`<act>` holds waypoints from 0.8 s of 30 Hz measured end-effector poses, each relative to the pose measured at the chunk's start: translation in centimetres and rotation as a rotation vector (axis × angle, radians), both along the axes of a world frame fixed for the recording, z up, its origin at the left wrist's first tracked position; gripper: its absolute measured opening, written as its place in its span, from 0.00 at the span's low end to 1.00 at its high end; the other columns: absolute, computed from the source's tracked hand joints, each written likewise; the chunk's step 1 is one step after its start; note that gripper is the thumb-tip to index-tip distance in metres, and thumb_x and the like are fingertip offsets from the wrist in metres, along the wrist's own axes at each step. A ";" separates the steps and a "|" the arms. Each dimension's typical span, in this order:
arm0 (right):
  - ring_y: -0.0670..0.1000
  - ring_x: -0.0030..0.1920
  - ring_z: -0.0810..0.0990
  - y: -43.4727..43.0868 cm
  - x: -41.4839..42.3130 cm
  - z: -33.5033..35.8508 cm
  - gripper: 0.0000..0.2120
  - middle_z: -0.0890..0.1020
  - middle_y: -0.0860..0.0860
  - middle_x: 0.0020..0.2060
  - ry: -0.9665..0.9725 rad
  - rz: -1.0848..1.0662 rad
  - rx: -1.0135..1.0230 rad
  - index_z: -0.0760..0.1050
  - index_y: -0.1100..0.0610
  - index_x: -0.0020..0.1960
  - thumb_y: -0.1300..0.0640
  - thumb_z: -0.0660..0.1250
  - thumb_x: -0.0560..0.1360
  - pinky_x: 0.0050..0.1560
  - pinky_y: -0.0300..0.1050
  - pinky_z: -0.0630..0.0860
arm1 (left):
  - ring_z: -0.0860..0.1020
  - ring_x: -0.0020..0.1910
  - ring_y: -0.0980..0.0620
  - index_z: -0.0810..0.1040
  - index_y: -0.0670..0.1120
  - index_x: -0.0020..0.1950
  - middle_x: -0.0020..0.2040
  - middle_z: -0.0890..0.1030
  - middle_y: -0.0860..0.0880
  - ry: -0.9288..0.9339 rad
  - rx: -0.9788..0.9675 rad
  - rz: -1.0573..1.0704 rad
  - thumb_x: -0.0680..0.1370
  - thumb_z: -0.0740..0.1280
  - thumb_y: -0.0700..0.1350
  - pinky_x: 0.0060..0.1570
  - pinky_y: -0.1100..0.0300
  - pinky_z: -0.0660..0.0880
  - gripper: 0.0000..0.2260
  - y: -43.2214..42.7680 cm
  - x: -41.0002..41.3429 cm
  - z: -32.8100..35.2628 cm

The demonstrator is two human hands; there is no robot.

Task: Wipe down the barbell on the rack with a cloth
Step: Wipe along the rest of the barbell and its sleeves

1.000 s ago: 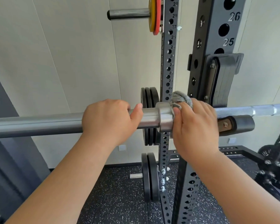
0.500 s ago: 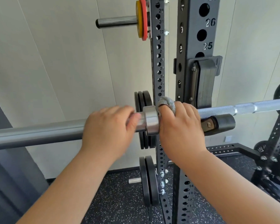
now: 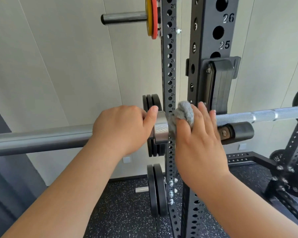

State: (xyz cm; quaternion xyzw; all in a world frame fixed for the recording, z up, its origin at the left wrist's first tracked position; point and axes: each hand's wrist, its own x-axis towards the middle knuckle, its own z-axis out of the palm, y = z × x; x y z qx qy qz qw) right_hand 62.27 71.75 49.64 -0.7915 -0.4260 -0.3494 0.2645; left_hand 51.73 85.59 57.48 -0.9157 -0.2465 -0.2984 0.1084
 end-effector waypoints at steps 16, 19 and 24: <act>0.58 0.47 0.84 2.5 0.3 3.8 0.25 0.85 0.54 0.41 0.028 0.196 0.069 0.74 0.58 0.71 0.47 0.48 0.85 0.73 0.55 0.68 | 0.70 0.39 0.43 0.71 0.51 0.38 0.33 0.67 0.53 0.078 0.008 0.026 0.85 0.42 0.58 0.39 0.52 0.64 0.25 0.2 0.0 0.2; 0.58 0.50 0.82 1.9 0.3 2.5 0.25 0.84 0.54 0.44 -0.034 0.203 0.060 0.73 0.60 0.74 0.49 0.51 0.85 0.75 0.56 0.67 | 0.69 0.39 0.42 0.70 0.50 0.38 0.33 0.67 0.52 0.079 0.006 0.043 0.84 0.43 0.55 0.38 0.52 0.63 0.23 0.0 0.1 0.2; 0.62 0.70 0.78 0.6 0.4 -0.1 0.18 0.82 0.60 0.63 -0.173 0.294 0.192 0.77 0.63 0.70 0.62 0.63 0.81 0.78 0.60 0.65 | 0.74 0.37 0.42 0.73 0.47 0.42 0.37 0.74 0.47 0.090 -0.076 0.071 0.85 0.47 0.52 0.35 0.53 0.64 0.20 1.0 0.7 0.4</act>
